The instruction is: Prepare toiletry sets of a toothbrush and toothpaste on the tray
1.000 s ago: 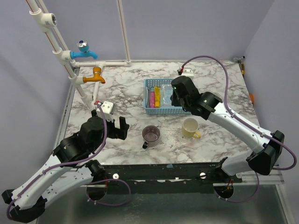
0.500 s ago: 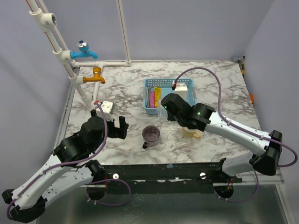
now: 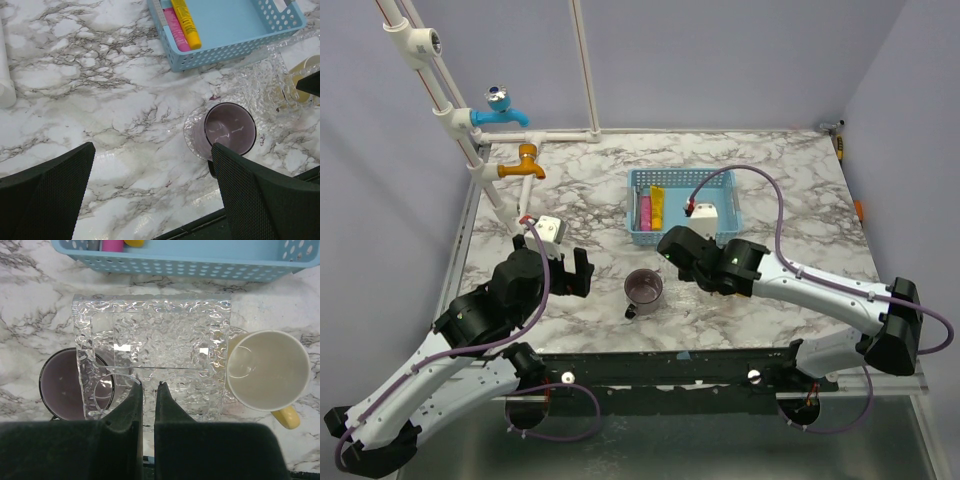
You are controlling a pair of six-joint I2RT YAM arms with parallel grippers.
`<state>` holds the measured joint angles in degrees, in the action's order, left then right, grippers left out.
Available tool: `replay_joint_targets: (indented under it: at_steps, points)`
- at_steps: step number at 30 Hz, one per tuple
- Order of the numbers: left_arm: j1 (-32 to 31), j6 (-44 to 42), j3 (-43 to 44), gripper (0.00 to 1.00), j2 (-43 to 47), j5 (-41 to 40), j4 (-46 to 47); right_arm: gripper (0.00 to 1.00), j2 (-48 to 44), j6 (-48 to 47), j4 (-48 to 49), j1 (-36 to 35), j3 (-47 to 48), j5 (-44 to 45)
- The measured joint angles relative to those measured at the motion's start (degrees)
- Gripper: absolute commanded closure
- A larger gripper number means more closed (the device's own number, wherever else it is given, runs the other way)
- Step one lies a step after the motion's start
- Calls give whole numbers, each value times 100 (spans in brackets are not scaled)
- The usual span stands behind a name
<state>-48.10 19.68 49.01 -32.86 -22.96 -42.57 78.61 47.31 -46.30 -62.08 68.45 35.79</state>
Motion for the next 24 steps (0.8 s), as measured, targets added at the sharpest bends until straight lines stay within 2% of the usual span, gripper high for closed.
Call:
replay_joint_targets:
  at_steps: [24]
  points:
    - [2, 2, 0, 1, 0, -57, -4, 99, -42, 280, 356, -94, -938, -293]
